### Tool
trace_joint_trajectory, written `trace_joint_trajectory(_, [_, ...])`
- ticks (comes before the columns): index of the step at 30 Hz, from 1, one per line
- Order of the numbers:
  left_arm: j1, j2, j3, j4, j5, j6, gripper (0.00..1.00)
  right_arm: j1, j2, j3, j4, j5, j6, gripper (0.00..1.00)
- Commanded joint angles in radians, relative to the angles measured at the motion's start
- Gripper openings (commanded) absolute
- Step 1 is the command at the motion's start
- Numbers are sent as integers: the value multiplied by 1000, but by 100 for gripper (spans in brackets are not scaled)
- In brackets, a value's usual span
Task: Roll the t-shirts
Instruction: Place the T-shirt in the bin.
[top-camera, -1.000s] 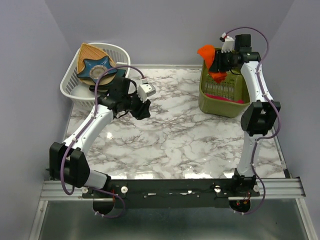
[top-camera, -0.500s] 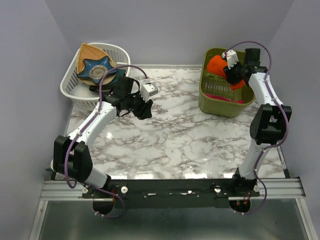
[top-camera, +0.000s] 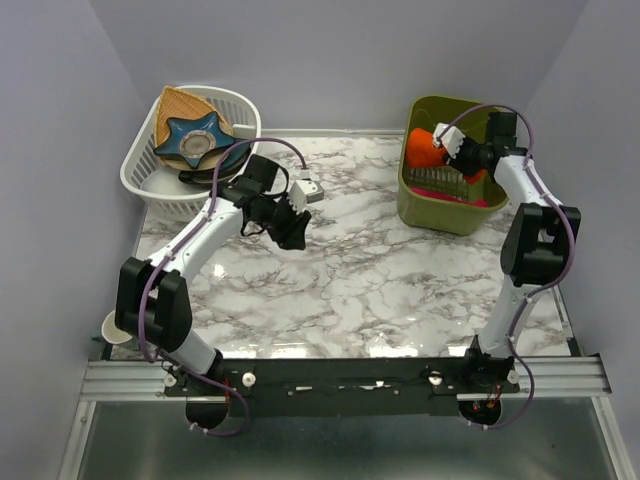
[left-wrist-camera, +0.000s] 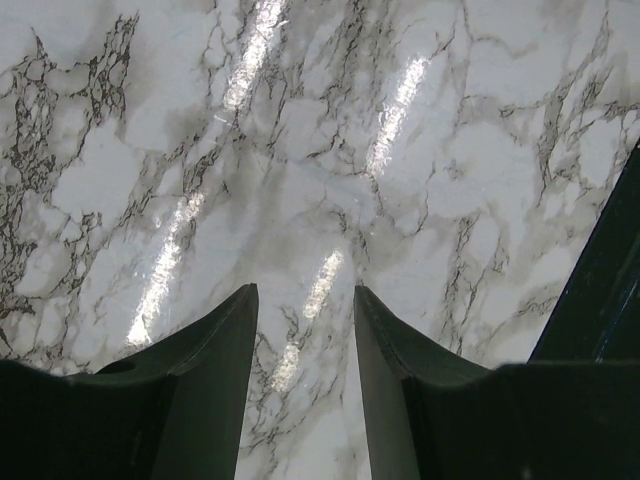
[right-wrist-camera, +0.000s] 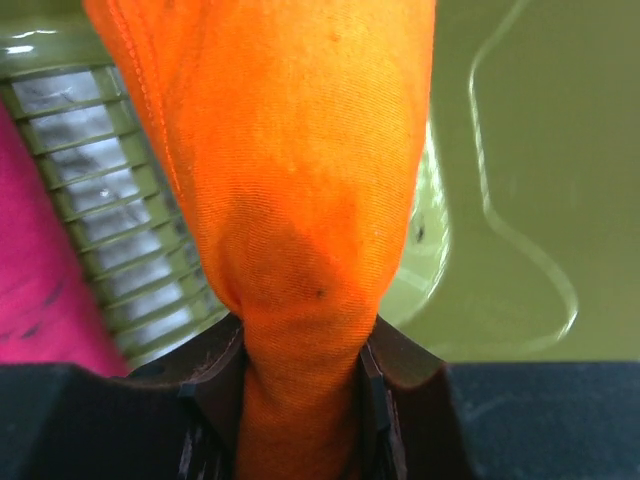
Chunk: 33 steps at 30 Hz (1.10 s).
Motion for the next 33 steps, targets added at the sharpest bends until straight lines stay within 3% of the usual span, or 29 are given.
trace_joint_trajectory(1, [-22, 43, 72, -79, 21, 55, 51, 0, 81, 82, -10, -123, -258, 0])
trace_joint_trajectory(7, [-22, 84, 115, -79, -11, 40, 51, 1, 139, 97, -114, -137, -455, 0])
trace_joint_trajectory(22, [-45, 104, 115, -53, -47, 27, 51, 7, 152, 39, -358, -71, -768, 0])
trace_joint_trajectory(33, [-46, 115, 118, -31, -41, 20, 51, 26, 208, 122, -588, 53, -865, 0])
